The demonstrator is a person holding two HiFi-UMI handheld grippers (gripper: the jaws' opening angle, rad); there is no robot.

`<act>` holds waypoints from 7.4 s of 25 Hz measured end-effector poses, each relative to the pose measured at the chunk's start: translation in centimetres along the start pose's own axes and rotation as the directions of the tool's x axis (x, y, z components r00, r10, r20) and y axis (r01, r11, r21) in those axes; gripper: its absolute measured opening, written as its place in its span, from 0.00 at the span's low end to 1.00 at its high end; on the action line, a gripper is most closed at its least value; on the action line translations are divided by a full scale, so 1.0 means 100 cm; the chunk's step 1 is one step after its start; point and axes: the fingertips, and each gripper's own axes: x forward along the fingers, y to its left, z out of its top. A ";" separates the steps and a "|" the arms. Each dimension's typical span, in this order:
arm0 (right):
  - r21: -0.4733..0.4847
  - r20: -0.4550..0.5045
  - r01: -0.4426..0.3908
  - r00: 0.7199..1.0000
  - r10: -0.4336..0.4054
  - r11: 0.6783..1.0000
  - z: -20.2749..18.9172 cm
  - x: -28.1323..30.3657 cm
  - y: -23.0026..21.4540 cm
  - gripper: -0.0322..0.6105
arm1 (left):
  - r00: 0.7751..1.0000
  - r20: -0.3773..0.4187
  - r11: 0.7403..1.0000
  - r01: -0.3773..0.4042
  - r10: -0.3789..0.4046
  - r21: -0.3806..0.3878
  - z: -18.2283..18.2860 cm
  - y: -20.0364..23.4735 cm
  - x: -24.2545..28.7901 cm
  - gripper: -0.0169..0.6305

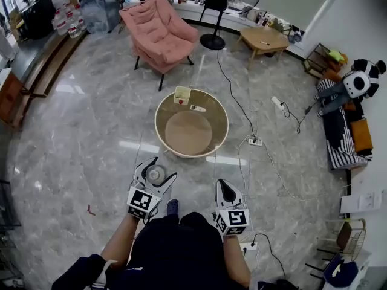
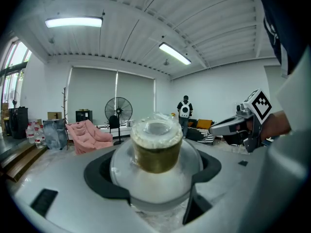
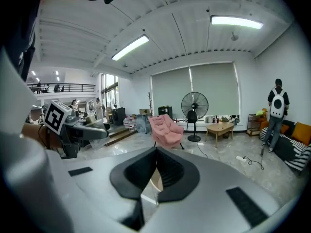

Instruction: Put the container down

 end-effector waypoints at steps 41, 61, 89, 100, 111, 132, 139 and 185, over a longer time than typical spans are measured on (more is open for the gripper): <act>0.017 0.011 -0.110 0.994 0.110 0.994 0.015 0.014 -0.102 0.09 | 0.998 -0.017 0.998 -0.063 0.063 -0.002 0.033 -0.064 0.071 0.55; 0.042 -0.032 -0.149 0.988 0.151 0.988 0.010 0.065 -0.108 0.09 | 0.992 -0.041 0.991 -0.124 0.122 -0.053 0.015 -0.015 0.098 0.55; 0.086 -0.011 -0.057 0.998 0.058 0.995 0.118 0.295 -0.134 0.09 | 0.999 -0.020 0.999 0.050 -0.050 -0.011 0.059 0.180 0.268 0.55; 0.109 0.005 -0.003 1.000 0.003 0.994 0.130 0.313 -0.152 0.09 | 0.991 -0.011 0.989 0.136 -0.135 0.050 0.082 0.185 0.306 0.55; 0.125 -0.015 -0.069 0.997 0.071 0.990 0.129 0.322 -0.178 0.09 | 0.993 -0.048 0.993 0.109 -0.107 0.038 0.084 0.161 0.330 0.55; 0.061 -0.076 -0.053 0.995 0.058 0.997 0.094 0.362 -0.209 0.09 | 0.979 -0.133 0.988 0.156 -0.152 0.017 0.032 0.159 0.394 0.55; 0.111 -0.106 -0.050 0.992 0.062 0.992 0.040 0.390 -0.220 0.09 | 0.951 -0.157 0.958 0.279 -0.267 0.060 -0.015 0.141 0.447 0.55; 0.242 -0.272 0.031 0.962 0.037 0.970 -0.320 0.474 -0.265 0.09 | 0.805 -0.277 0.809 0.573 -0.525 0.132 -0.442 0.071 0.689 0.55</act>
